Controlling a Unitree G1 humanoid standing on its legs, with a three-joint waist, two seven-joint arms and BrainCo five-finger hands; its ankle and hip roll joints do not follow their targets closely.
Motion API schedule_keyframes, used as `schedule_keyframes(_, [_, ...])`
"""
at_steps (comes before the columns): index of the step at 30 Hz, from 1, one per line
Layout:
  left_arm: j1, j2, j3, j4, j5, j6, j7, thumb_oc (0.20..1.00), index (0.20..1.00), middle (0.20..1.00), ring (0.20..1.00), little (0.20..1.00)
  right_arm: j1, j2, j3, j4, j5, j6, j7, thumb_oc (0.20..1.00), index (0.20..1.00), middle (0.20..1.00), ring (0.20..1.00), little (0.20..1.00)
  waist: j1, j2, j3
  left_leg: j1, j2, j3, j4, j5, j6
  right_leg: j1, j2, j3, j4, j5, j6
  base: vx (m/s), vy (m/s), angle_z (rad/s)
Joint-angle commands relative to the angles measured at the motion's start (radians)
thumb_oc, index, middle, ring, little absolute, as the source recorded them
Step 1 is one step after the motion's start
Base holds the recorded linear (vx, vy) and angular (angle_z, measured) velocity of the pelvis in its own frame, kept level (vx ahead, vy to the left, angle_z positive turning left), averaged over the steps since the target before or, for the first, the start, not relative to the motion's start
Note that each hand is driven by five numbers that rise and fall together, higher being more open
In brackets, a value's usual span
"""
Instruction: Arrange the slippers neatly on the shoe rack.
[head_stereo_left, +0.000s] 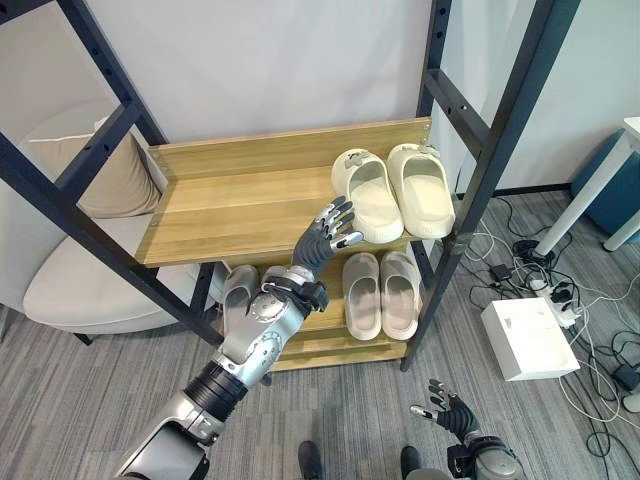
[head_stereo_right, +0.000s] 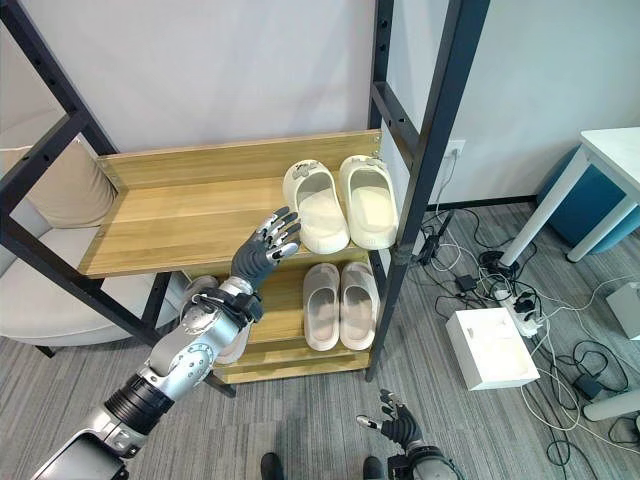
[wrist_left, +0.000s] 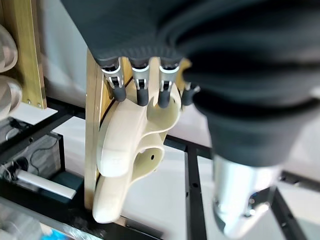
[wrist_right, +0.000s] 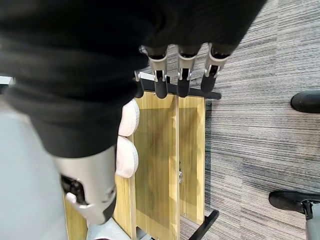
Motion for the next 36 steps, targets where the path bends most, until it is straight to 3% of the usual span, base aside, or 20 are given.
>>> schedule_keyframes(1, [-0.125,-0.026,0.09,0.106,0.153,-0.056,0.053,1.0,1.0,1.0,1.0,1.0,-0.03,0.022,-0.014,-0.052,0.022,-0.039,-0.001,1.0,1.0,1.0,1.0,1.0,0.008,-0.027,0.022,0.087,0.043,-0.013,0.0,-0.108,-0.041,-0.033,-0.032,-0.045,0.0,-0.019,0.036,0.0,0.0,0.0])
schedule_keyframes(3, [-0.102,-0.015,0.138,0.036,0.14,-0.094,0.072,1.0,1.0,1.0,1.0,1.0,-0.042,0.033,-0.024,-0.034,0.022,-0.048,-0.013,1.0,1.0,1.0,1.0,1.0,0.019,-0.029,0.023,0.084,0.042,-0.023,0.0,-0.105,-0.042,-0.028,-0.032,-0.053,0.0,-0.021,0.034,0.0,0.0,0.0])
schedule_keyframes(6, [-0.029,-0.011,0.191,-0.11,0.084,-0.142,0.024,1.0,1.0,1.0,1.0,1.0,-0.031,0.033,-0.027,-0.04,0.029,-0.064,-0.009,1.0,1.0,1.0,1.0,1.0,0.03,-0.035,0.021,0.086,0.041,-0.029,0.0,-0.106,-0.042,-0.022,-0.032,-0.057,0.0,-0.023,0.034,0.01,0.014,0.04])
schedule_keyframes(7, [0.006,0.0,0.203,-0.217,0.031,-0.165,-0.052,1.0,1.0,1.0,1.0,1.0,-0.016,0.031,-0.033,-0.042,0.032,-0.068,0.007,1.0,1.0,1.0,1.0,1.0,0.038,-0.038,0.019,0.086,0.041,-0.032,0.0,-0.107,-0.042,-0.018,-0.033,-0.061,0.0,-0.024,0.035,0.01,0.026,0.13])
schedule_keyframes(10, [0.056,0.019,0.183,-0.356,-0.017,-0.165,-0.14,1.0,1.0,1.0,1.0,1.0,-0.013,0.042,-0.03,-0.025,0.027,-0.066,0.021,1.0,1.0,1.0,1.0,1.0,0.05,-0.042,0.013,0.088,0.041,-0.037,0.0,-0.11,-0.042,-0.012,-0.033,-0.069,0.0,-0.027,0.034,0.01,0.018,0.15])
schedule_keyframes(14, [0.112,0.096,0.055,-0.486,-0.095,-0.1,-0.353,1.0,1.0,1.0,1.0,1.0,-0.027,0.045,-0.011,-0.028,0.015,-0.065,0.05,1.0,1.0,1.0,1.0,1.0,0.068,-0.05,0.004,0.089,0.042,-0.046,0.0,-0.115,-0.042,-0.004,-0.032,-0.078,0.0,-0.031,0.035,0.01,0.014,0.04])
schedule_keyframes(15, [0.135,0.141,-0.043,-0.47,-0.105,-0.037,-0.444,1.0,1.0,1.0,1.0,1.0,-0.042,0.038,0.002,-0.033,0.006,-0.063,0.063,1.0,1.0,1.0,1.0,1.0,0.07,-0.05,0.002,0.091,0.042,-0.046,0.0,-0.116,-0.04,-0.002,-0.03,-0.079,0.0,-0.031,0.036,0.0,0.0,0.0])
schedule_keyframes(19, [0.19,0.216,-0.177,-0.312,0.058,-0.001,-0.526,1.0,1.0,1.0,1.0,1.0,-0.078,0.027,0.019,-0.021,-0.01,-0.058,0.078,1.0,1.0,1.0,1.0,1.0,0.069,-0.05,0.001,0.095,0.042,-0.044,0.0,-0.121,-0.038,0.002,-0.029,-0.074,0.0,-0.032,0.036,0.0,0.0,0.0])
schedule_keyframes(21, [0.237,0.208,-0.207,-0.174,0.213,0.0,-0.528,1.0,1.0,1.0,1.0,1.0,-0.109,0.029,0.026,0.008,-0.006,-0.054,0.076,1.0,1.0,1.0,1.0,1.0,0.068,-0.053,-0.001,0.098,0.042,-0.043,0.0,-0.123,-0.036,0.003,-0.029,-0.071,0.0,-0.033,0.035,0.0,0.023,-0.04])
schedule_keyframes(22, [0.236,0.203,-0.209,-0.166,0.217,-0.005,-0.528,1.0,1.0,1.0,1.0,1.0,-0.11,0.028,0.026,0.009,-0.006,-0.055,0.076,1.0,1.0,1.0,1.0,1.0,0.068,-0.051,-0.001,0.099,0.041,-0.043,0.0,-0.123,-0.036,0.003,-0.029,-0.071,0.0,-0.033,0.035,0.0,0.0,0.0])
schedule_keyframes(23, [0.298,0.152,-0.192,0.008,0.322,0.0,-0.495,1.0,1.0,1.0,1.0,1.0,-0.123,0.031,0.023,0.015,0.001,-0.051,0.071,1.0,1.0,1.0,1.0,1.0,0.067,-0.055,-0.002,0.102,0.042,-0.043,0.0,-0.124,-0.035,0.004,-0.029,-0.068,0.0,-0.033,0.034,0.0,0.0,0.0])
schedule_keyframes(24, [0.296,0.146,-0.194,0.017,0.326,-0.006,-0.494,1.0,1.0,1.0,1.0,1.0,-0.123,0.029,0.024,0.015,0.001,-0.051,0.071,1.0,1.0,1.0,1.0,1.0,0.067,-0.053,-0.002,0.102,0.042,-0.043,0.0,-0.124,-0.035,0.005,-0.029,-0.068,0.0,-0.034,0.034,0.0,0.0,0.0])
schedule_keyframes(26, [0.352,0.064,-0.159,0.237,0.469,-0.024,-0.426,1.0,1.0,1.0,1.0,1.0,-0.12,0.024,0.015,0.01,0.009,-0.047,0.054,1.0,1.0,1.0,1.0,1.0,0.064,-0.055,-0.005,0.107,0.041,-0.041,0.0,-0.126,-0.034,0.008,-0.029,-0.067,0.001,-0.035,0.032,0.0,0.014,0.02])
schedule_keyframes(28, [0.406,-0.038,-0.064,0.429,0.479,-0.035,-0.312,1.0,1.0,1.0,1.0,1.0,-0.105,0.03,0.01,0.016,0.01,-0.047,0.029,1.0,1.0,1.0,1.0,1.0,0.069,-0.058,-0.009,0.109,0.038,-0.043,0.0,-0.124,-0.032,0.009,-0.03,-0.069,0.002,-0.034,0.028,0.0,0.02,0.07])
schedule_keyframes(36, [0.435,-0.109,0.09,0.53,0.439,-0.061,-0.155,1.0,1.0,1.0,1.0,1.0,-0.086,0.055,-0.02,0.038,0.017,-0.064,-0.018,1.0,1.0,1.0,1.0,1.0,0.09,-0.07,-0.008,0.107,0.035,-0.054,0.0,-0.117,-0.028,0.012,-0.031,-0.076,0.0,-0.032,0.023,0.0,0.001,0.01])
